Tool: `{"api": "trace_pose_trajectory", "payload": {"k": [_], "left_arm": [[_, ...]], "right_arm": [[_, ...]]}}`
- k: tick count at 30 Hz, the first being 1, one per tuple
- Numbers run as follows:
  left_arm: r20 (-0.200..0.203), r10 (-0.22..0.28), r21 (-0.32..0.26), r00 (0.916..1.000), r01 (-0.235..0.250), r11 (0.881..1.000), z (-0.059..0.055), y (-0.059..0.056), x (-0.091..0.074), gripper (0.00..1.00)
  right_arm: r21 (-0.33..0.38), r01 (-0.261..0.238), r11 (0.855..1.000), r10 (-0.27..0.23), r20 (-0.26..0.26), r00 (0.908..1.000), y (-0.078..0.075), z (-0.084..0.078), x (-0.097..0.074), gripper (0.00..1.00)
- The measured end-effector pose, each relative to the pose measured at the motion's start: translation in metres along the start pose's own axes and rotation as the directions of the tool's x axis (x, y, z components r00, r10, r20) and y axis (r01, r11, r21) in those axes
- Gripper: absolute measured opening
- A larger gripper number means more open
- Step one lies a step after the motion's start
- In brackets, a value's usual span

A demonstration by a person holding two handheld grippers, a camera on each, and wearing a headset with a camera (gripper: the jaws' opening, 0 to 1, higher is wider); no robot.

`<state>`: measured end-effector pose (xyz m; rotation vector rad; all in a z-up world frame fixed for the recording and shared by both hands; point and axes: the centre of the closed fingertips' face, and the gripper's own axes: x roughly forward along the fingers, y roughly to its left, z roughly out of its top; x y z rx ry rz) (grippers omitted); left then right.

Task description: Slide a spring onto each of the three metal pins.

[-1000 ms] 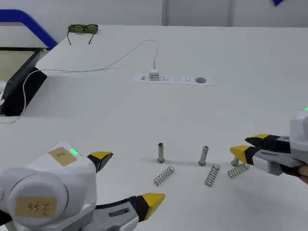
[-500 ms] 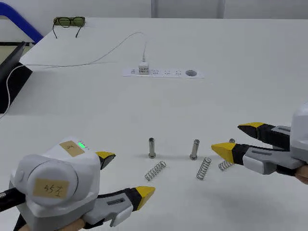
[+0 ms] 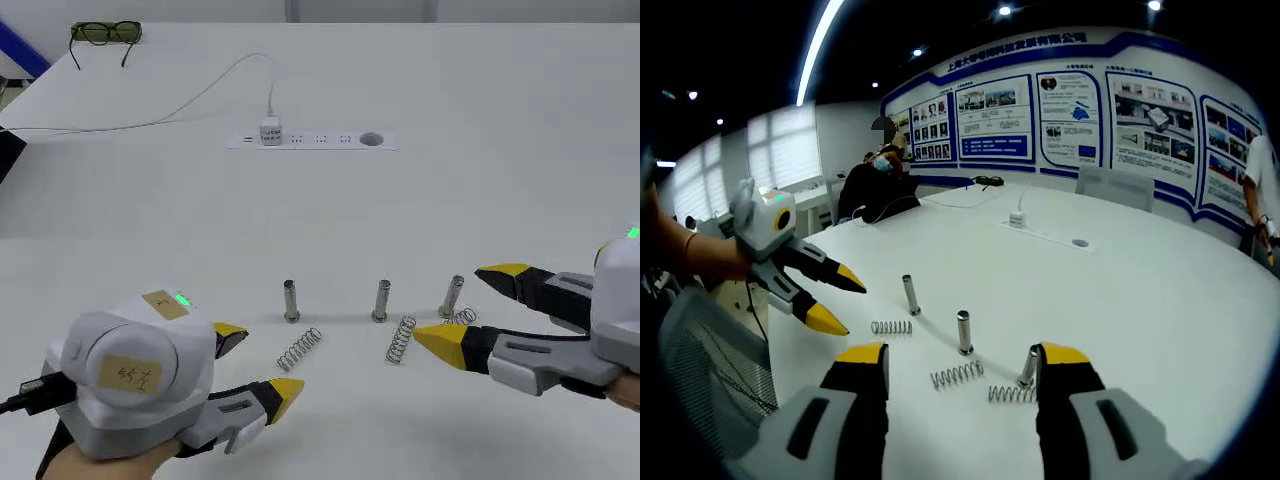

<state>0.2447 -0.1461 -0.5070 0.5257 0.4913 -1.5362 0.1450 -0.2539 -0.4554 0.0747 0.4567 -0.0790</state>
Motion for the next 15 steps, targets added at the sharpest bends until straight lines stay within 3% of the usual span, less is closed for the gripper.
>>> {"api": "trace_pose_trajectory", "payload": {"k": [9,15], "left_arm": [[-0.044,-0.027,0.021,0.9987,0.028,0.999,-0.01,-0.002,0.016,0.36],[-0.048,-0.032,0.016,0.9983,0.033,0.999,-0.014,0.001,0.025,0.29]], "right_arm": [[0.044,-0.019,0.999,0.019,0.001,0.9998,0.008,-0.013,-0.006,0.63],[0.044,-0.006,0.999,0.007,-0.019,0.9998,0.007,-0.022,-0.012,0.63]]}}
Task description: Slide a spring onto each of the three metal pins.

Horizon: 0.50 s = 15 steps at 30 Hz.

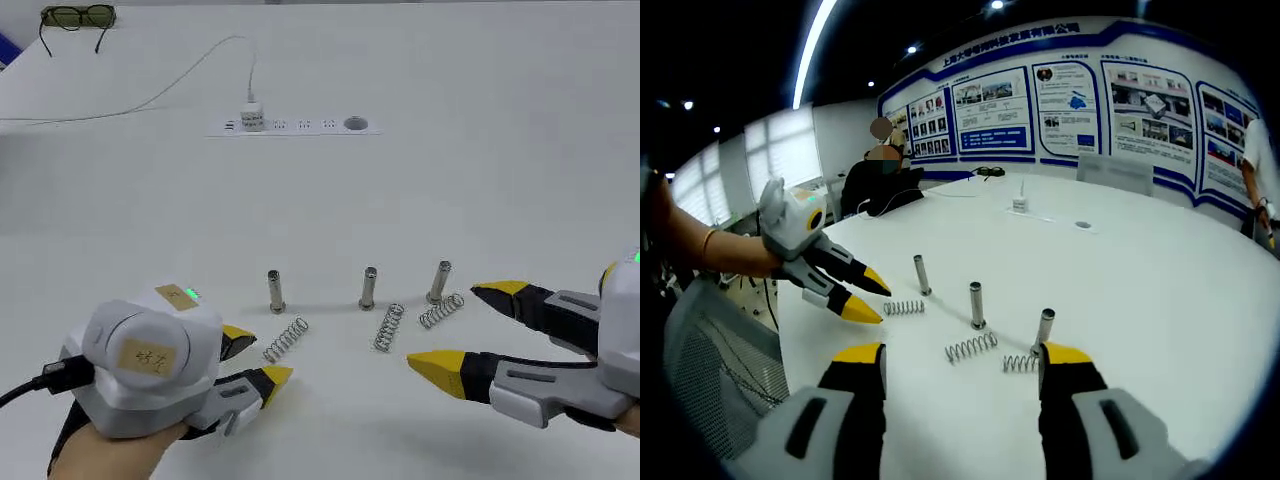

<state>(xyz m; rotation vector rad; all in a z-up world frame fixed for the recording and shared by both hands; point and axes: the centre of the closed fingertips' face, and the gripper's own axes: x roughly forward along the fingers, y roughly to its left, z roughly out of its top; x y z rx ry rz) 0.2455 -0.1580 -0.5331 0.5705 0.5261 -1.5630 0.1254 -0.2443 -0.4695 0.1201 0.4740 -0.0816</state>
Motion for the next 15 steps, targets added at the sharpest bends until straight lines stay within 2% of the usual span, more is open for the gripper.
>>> {"api": "trace_pose_trajectory", "payload": {"k": [11,15], "left_arm": [[-0.004,-0.003,0.001,1.0,0.003,1.0,-0.0035,0.0005,0.0086,0.18],[0.0,-0.004,0.015,1.0,0.004,1.0,-0.0015,0.0009,0.0095,0.15]], "right_arm": [[0.016,0.026,1.0,-0.026,0.0,0.9997,-0.0023,-0.004,-0.0034,0.61],[0.027,0.032,0.999,-0.032,-0.001,0.9995,-0.0023,-0.0052,-0.0032,0.61]]}}
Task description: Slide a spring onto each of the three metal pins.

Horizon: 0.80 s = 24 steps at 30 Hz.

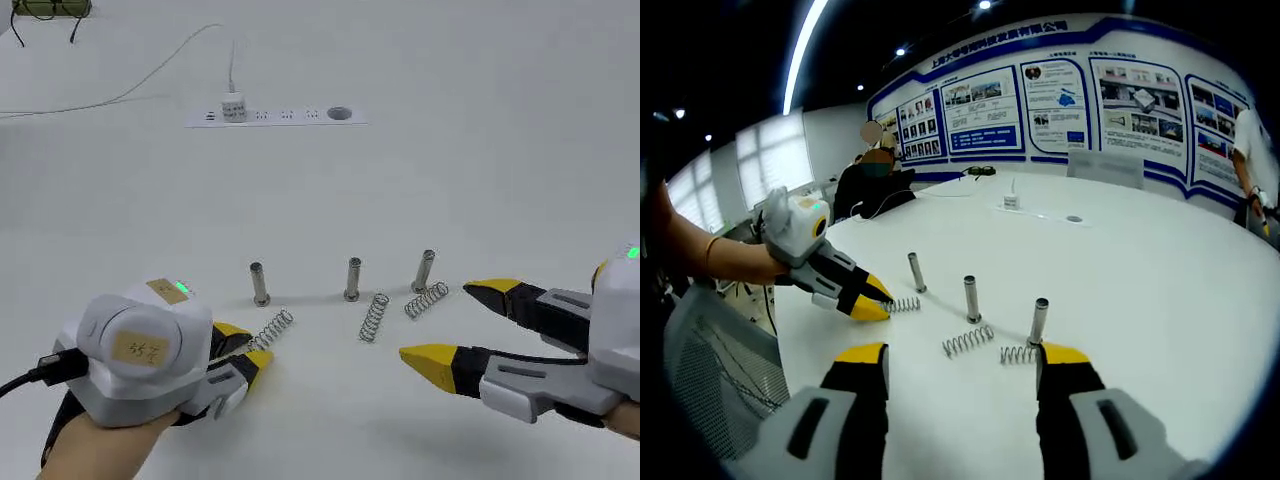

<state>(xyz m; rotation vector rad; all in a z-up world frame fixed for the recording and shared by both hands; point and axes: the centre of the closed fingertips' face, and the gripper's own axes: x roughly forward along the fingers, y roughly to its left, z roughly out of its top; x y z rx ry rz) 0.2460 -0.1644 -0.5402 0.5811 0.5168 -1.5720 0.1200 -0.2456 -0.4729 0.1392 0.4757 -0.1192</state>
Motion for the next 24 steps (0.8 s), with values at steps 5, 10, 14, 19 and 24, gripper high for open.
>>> {"api": "trace_pose_trajectory", "payload": {"k": [5,10,14,19,24], "left_arm": [[-0.007,0.002,0.007,1.0,-0.002,1.0,0.0,0.001,0.001,0.11],[-0.028,0.001,0.038,0.9996,0.0,0.999,0.0,0.0,0.001,0.1],[-0.036,-0.002,0.071,0.9994,0.005,0.997,0.0,-0.001,0.001,0.09],[0.001,-0.028,0.049,0.9996,0.028,0.998,0.008,-0.015,-0.008,0.09],[0.054,-0.032,0.023,0.998,0.031,0.999,0.023,-0.025,-0.021,0.09]], "right_arm": [[0.011,0.002,1.0,-0.002,0.004,1.0,0.001,0.001,0.0,0.61],[0.021,0.006,1.0,-0.006,0.007,1.0,0.0,0.002,-0.001,0.61],[0.034,0.006,0.999,-0.007,0.007,0.9999,-0.001,0.004,-0.001,0.61],[0.062,0.01,0.998,-0.012,0.025,0.9996,0.0,0.009,-0.002,0.6],[0.123,-0.016,0.992,0.008,0.066,0.9978,0.007,0.018,-0.001,0.58]]}}
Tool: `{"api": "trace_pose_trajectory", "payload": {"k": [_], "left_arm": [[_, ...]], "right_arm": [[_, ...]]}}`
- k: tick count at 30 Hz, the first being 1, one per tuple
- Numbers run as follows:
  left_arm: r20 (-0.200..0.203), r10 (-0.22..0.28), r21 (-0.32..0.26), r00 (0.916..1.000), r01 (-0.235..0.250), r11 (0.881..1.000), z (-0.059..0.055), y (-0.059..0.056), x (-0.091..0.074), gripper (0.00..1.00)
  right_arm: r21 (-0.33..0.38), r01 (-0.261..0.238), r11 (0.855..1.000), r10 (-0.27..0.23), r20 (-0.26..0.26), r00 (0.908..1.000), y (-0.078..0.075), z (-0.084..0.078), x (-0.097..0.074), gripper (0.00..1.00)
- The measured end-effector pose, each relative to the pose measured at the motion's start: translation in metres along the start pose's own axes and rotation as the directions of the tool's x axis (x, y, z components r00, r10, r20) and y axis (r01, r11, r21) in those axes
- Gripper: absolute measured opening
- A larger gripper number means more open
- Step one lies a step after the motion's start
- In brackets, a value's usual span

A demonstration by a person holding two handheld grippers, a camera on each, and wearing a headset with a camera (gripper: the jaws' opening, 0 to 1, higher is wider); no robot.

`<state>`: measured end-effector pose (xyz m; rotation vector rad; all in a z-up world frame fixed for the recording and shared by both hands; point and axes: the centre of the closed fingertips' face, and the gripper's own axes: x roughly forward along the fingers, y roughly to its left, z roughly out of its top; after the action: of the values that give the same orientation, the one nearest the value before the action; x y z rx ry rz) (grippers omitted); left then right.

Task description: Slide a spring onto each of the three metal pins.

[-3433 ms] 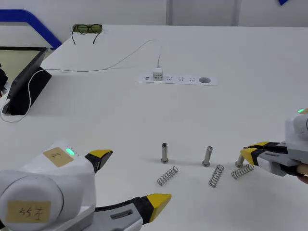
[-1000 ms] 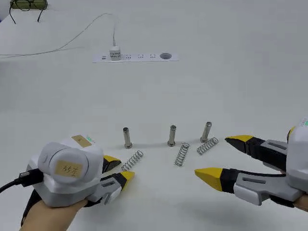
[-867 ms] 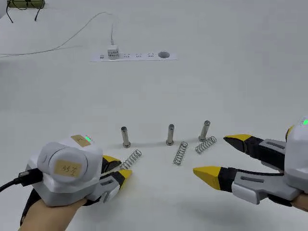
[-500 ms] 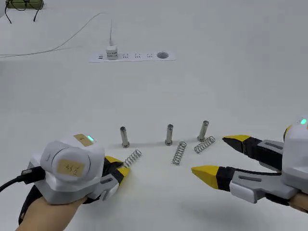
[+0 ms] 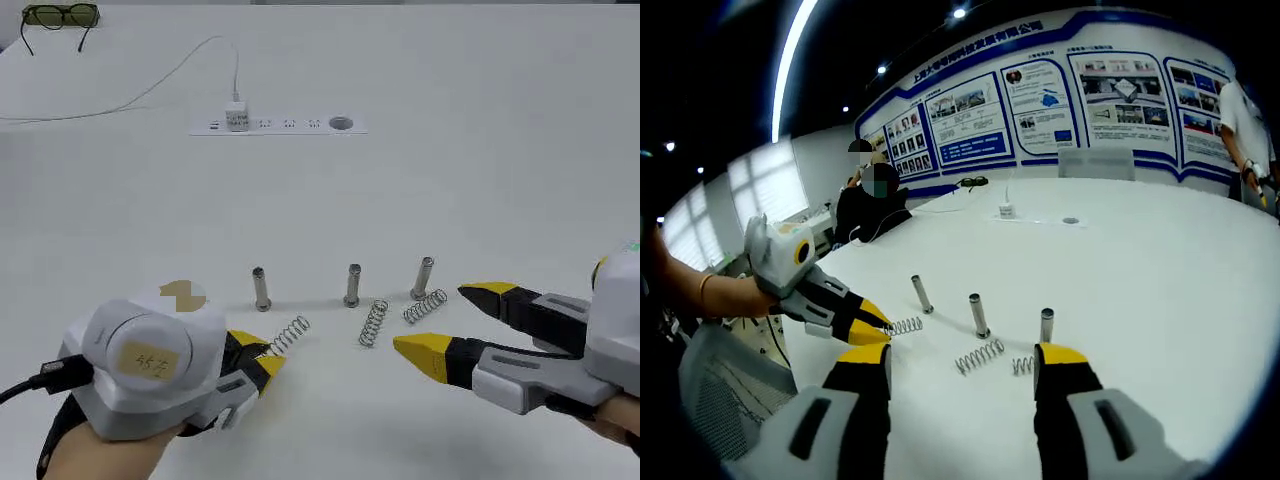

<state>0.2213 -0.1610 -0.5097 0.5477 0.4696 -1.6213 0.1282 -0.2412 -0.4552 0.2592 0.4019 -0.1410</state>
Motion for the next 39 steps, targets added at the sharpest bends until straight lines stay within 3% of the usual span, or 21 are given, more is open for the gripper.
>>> {"api": "trace_pose_trajectory", "payload": {"k": [1,5,8,11,14,17,20,28,32,39], "left_arm": [[0.03,-0.005,-0.022,0.9995,0.005,1.0,0.006,-0.003,-0.003,0.09],[0.075,-0.006,-0.052,0.9972,0.01,0.999,0.017,-0.005,-0.012,0.09],[0.156,-0.03,-0.081,0.9873,0.043,0.996,0.033,-0.011,-0.019,0.09],[0.173,-0.032,-0.077,0.9844,0.046,0.996,0.038,-0.014,-0.025,0.09],[0.239,-0.046,-0.084,0.97,0.068,0.994,0.049,-0.019,-0.03,0.09],[0.251,-0.047,-0.074,0.9667,0.067,0.995,0.052,-0.021,-0.033,0.09],[0.284,-0.046,-0.081,0.9576,0.072,0.994,0.057,-0.024,-0.037,0.09],[0.381,-0.036,-0.099,0.9237,0.079,0.992,0.07,-0.028,-0.048,0.09],[0.388,-0.038,-0.089,0.9211,0.078,0.993,0.07,-0.03,-0.05,0.09],[0.424,-0.041,-0.077,0.9047,0.081,0.994,0.076,-0.033,-0.055,0.09]], "right_arm": [[0.007,-0.003,1.0,0.003,0.007,1.0,0.002,0.002,0.0,0.58],[0.037,-0.026,0.999,0.025,0.028,0.9993,0.011,0.009,0.003,0.57],[0.065,-0.055,0.996,0.052,0.053,0.9973,0.021,0.016,0.006,0.56],[0.096,-0.089,0.991,0.081,0.08,0.9935,0.029,0.023,0.01,0.53],[0.124,-0.122,0.985,0.111,0.094,0.9894,0.037,0.028,0.014,0.51],[0.144,-0.156,0.977,0.14,0.114,0.9835,0.044,0.035,0.017,0.49],[0.155,-0.177,0.972,0.159,0.123,0.9796,0.05,0.039,0.02,0.46],[0.242,-0.24,0.94,0.204,0.165,0.9649,0.063,0.049,0.024,0.35],[0.288,-0.262,0.921,0.215,0.185,0.959,0.067,0.054,0.027,0.31],[0.357,-0.308,0.882,0.249,0.203,0.947,0.075,0.057,0.03,0.22]]}}
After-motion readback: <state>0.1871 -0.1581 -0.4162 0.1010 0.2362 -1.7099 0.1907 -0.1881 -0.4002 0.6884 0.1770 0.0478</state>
